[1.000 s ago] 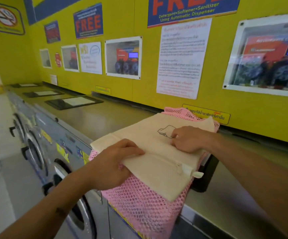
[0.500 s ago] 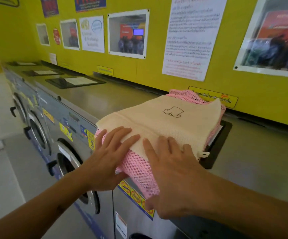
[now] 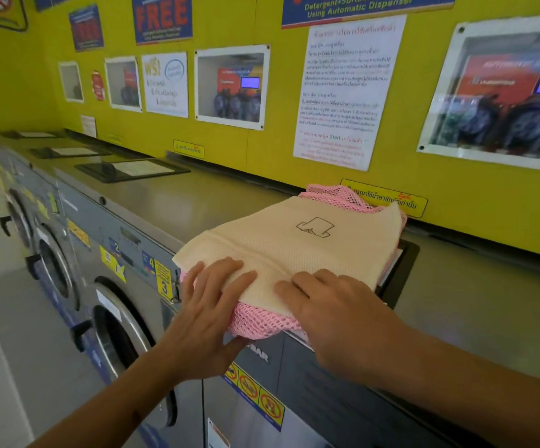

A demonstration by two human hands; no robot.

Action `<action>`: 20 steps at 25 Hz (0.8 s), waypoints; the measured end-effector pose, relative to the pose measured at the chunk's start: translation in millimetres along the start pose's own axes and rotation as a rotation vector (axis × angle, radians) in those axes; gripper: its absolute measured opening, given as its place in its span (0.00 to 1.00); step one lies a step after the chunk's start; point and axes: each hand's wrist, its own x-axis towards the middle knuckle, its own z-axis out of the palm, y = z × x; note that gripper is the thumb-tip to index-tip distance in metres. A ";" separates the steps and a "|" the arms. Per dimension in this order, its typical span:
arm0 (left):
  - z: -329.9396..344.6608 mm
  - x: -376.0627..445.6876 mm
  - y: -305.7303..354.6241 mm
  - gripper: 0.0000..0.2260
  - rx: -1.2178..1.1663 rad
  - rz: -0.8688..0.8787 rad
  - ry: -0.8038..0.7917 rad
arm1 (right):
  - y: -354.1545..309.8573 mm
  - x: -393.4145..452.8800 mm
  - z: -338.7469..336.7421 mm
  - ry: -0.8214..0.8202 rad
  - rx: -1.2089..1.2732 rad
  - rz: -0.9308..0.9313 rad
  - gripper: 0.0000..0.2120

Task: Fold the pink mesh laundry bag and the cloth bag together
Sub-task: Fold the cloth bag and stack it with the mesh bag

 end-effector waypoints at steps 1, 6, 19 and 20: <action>-2.2 1.5 0.0 0.34 -0.014 0.005 0.035 | 5.3 0.7 -2.0 0.002 0.034 -0.007 0.27; -46.5 22.8 -2.9 0.25 -0.088 0.045 0.119 | 32.2 -10.1 -28.2 -0.023 0.343 0.004 0.28; -106.4 243.4 -56.8 0.19 -0.315 -0.068 -0.243 | 163.9 64.1 -79.2 0.169 1.008 0.453 0.18; -88.9 262.5 -65.0 0.20 -0.307 -0.114 -0.288 | 182.5 79.0 -67.8 0.136 0.980 0.511 0.19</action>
